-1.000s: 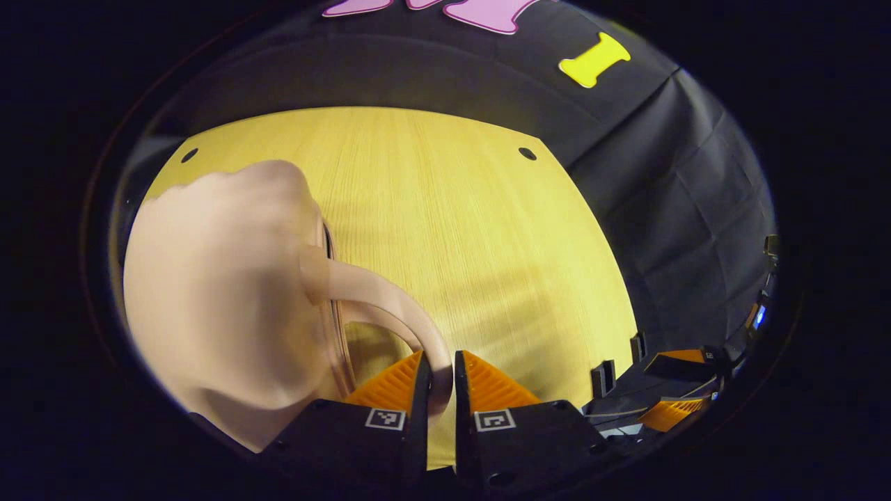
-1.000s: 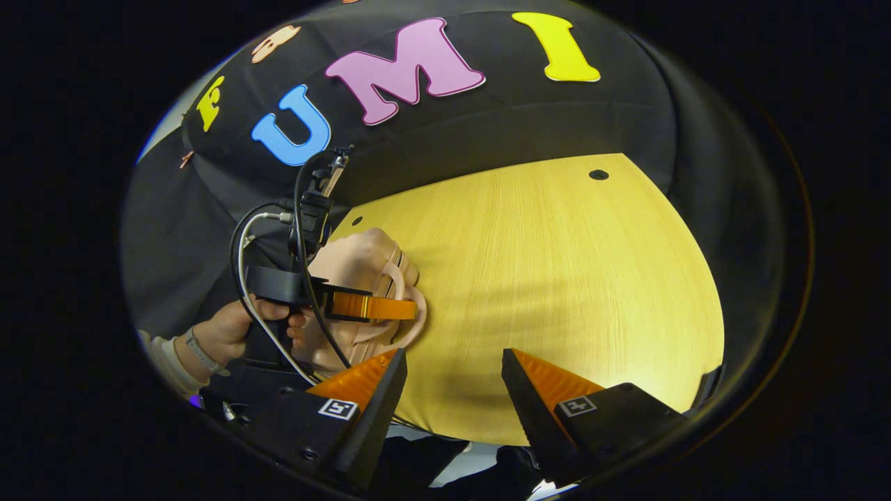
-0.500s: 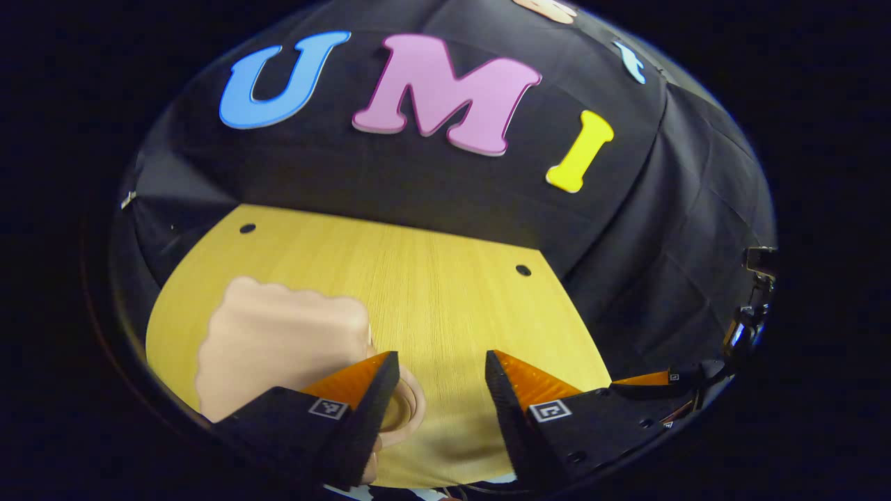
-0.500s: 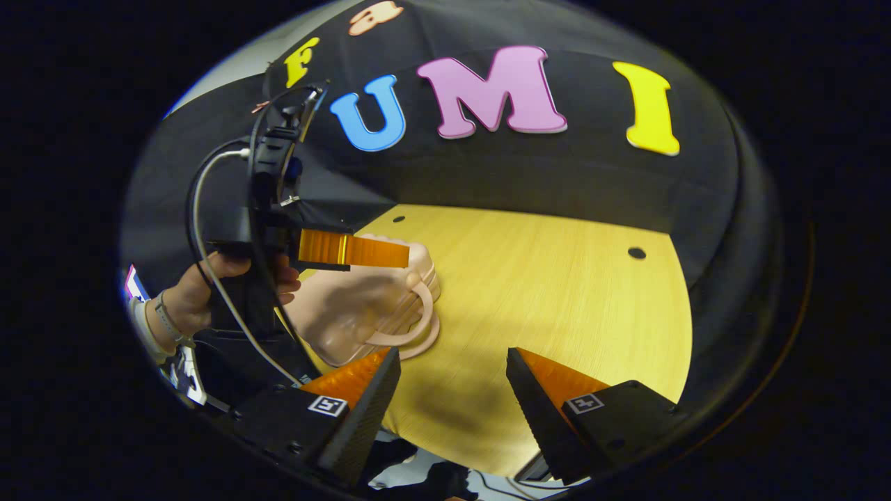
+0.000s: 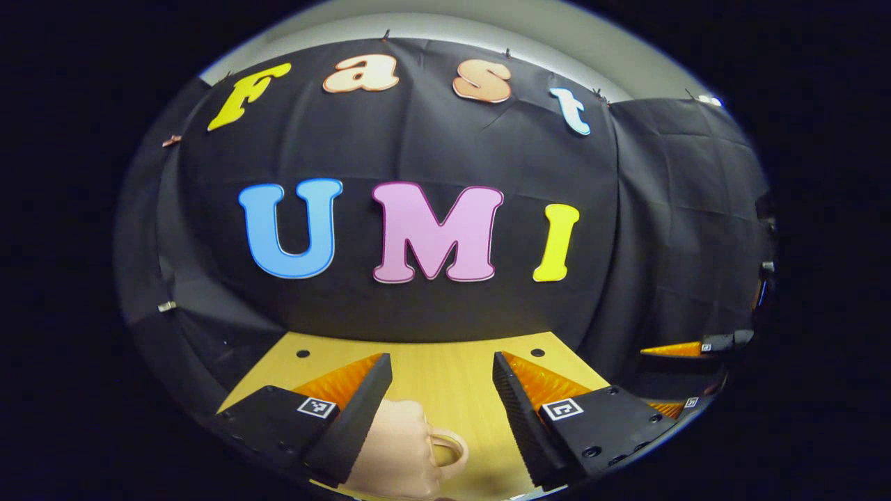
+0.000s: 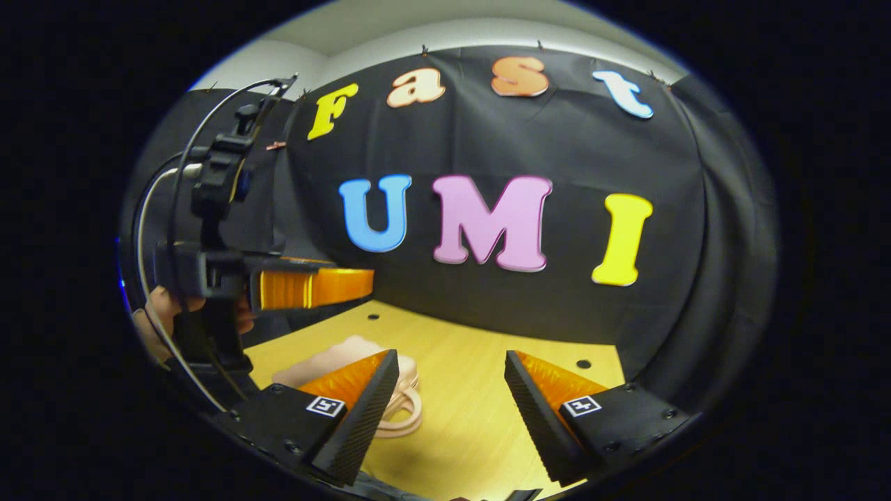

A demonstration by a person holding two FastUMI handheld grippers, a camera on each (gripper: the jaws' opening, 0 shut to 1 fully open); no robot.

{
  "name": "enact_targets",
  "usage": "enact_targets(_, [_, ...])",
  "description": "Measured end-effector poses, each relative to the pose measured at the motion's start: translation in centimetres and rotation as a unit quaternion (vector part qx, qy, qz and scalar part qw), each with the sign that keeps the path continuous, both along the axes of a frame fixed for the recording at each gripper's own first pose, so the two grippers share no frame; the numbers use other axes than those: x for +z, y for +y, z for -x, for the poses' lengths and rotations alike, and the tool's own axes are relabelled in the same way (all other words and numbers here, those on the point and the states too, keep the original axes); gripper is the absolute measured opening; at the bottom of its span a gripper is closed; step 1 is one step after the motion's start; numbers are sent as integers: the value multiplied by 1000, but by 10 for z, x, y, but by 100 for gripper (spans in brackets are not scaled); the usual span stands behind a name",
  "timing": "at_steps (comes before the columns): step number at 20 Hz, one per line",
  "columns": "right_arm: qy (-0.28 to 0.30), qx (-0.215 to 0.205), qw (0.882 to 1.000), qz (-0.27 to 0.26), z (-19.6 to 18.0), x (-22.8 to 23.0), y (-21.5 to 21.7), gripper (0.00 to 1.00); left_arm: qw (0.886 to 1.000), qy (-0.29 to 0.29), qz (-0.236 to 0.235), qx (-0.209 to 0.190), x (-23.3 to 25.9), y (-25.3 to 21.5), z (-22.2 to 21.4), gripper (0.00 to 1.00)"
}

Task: First open the suitcase, pack the skin care products into it, and then close the suitcase.

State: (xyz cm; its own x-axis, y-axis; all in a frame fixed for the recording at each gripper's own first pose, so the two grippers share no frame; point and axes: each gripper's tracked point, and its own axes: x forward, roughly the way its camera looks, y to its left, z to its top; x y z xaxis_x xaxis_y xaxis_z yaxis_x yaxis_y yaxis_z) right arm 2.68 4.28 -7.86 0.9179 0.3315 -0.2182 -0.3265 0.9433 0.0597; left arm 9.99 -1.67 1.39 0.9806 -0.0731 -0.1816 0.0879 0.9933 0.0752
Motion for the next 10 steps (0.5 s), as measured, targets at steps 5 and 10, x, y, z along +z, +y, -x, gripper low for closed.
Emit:
enact_targets(5, [-61,-89,994,-27,10,48,-10,97,998,-50,-10,-33,28,-6,38,91])
enact_targets(10, [-108,-136,985,6,17,70,-20,100,997,-62,34,-43,33,-3,53,91])
